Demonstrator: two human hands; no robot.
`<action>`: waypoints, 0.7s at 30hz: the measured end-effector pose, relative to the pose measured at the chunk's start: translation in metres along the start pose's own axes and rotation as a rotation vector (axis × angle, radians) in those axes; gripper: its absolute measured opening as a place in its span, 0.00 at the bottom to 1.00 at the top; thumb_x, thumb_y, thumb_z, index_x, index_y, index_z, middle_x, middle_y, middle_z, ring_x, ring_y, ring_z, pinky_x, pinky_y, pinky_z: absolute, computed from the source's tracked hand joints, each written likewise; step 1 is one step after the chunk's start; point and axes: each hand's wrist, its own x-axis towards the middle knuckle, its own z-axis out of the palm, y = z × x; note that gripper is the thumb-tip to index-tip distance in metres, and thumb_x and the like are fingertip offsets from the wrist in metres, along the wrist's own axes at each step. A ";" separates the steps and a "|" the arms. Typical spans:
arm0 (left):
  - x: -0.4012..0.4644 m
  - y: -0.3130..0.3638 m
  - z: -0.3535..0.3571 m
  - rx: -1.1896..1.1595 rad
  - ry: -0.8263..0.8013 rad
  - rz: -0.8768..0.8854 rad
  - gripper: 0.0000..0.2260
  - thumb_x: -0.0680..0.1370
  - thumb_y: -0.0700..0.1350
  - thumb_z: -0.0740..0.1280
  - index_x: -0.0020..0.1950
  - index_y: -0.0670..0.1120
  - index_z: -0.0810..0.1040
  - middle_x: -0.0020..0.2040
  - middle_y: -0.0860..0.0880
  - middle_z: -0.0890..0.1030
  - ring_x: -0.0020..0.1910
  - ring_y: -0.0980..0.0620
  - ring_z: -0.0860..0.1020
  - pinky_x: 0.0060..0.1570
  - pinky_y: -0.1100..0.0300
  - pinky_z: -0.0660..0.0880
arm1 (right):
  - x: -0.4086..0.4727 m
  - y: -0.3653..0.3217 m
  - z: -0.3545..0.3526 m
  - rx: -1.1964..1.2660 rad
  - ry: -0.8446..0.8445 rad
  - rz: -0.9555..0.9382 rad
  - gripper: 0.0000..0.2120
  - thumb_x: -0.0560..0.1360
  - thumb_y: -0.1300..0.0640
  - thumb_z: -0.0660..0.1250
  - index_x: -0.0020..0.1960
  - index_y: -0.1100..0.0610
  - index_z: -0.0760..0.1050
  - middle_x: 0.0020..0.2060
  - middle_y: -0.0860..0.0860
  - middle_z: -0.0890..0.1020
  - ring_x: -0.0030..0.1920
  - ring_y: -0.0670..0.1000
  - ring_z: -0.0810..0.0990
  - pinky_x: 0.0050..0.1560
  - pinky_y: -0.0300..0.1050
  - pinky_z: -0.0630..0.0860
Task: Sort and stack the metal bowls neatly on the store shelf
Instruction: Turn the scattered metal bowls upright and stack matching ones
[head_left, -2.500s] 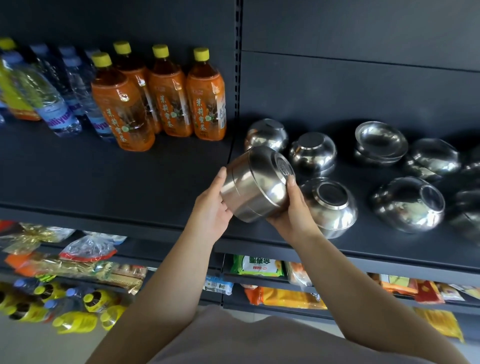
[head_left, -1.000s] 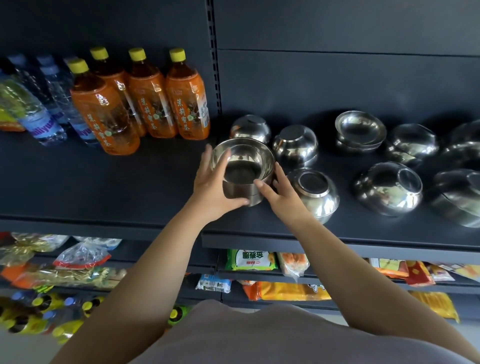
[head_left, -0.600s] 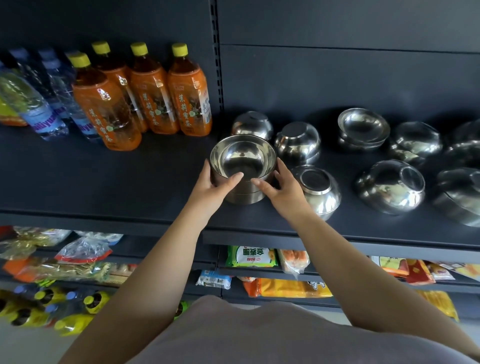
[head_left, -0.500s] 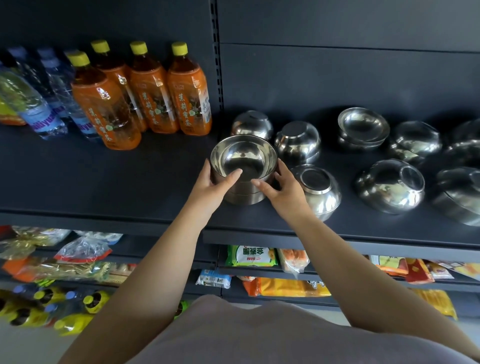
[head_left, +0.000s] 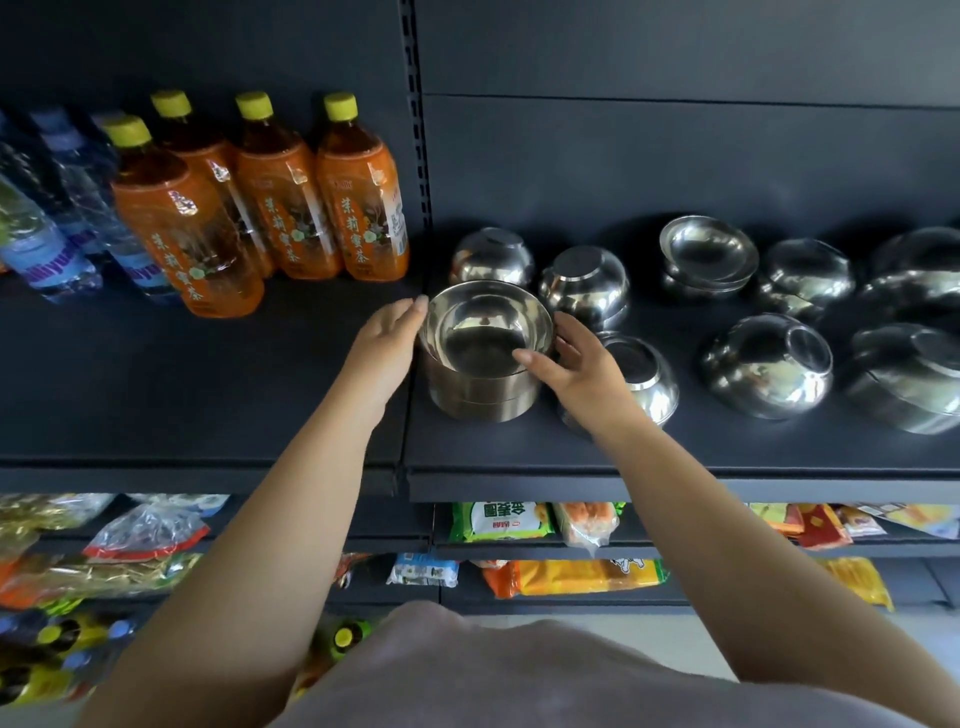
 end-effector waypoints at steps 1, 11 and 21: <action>0.005 0.005 -0.003 -0.001 0.004 0.005 0.21 0.79 0.56 0.58 0.70 0.50 0.68 0.69 0.49 0.71 0.67 0.50 0.69 0.68 0.47 0.65 | 0.002 -0.005 -0.002 0.000 0.017 0.004 0.36 0.71 0.48 0.72 0.74 0.53 0.61 0.68 0.49 0.70 0.70 0.47 0.65 0.70 0.48 0.65; 0.049 0.054 0.010 0.123 -0.082 0.127 0.17 0.81 0.52 0.55 0.63 0.44 0.74 0.60 0.45 0.78 0.54 0.53 0.75 0.57 0.58 0.68 | 0.067 -0.055 -0.016 -0.239 0.118 -0.041 0.16 0.76 0.48 0.65 0.53 0.62 0.76 0.43 0.55 0.76 0.46 0.53 0.74 0.51 0.46 0.71; 0.096 0.067 0.026 0.232 -0.161 -0.075 0.14 0.79 0.56 0.58 0.52 0.48 0.76 0.54 0.49 0.75 0.55 0.51 0.73 0.56 0.54 0.69 | 0.124 -0.068 -0.008 -0.244 -0.016 0.208 0.25 0.76 0.41 0.62 0.56 0.63 0.77 0.32 0.50 0.73 0.33 0.50 0.71 0.32 0.38 0.68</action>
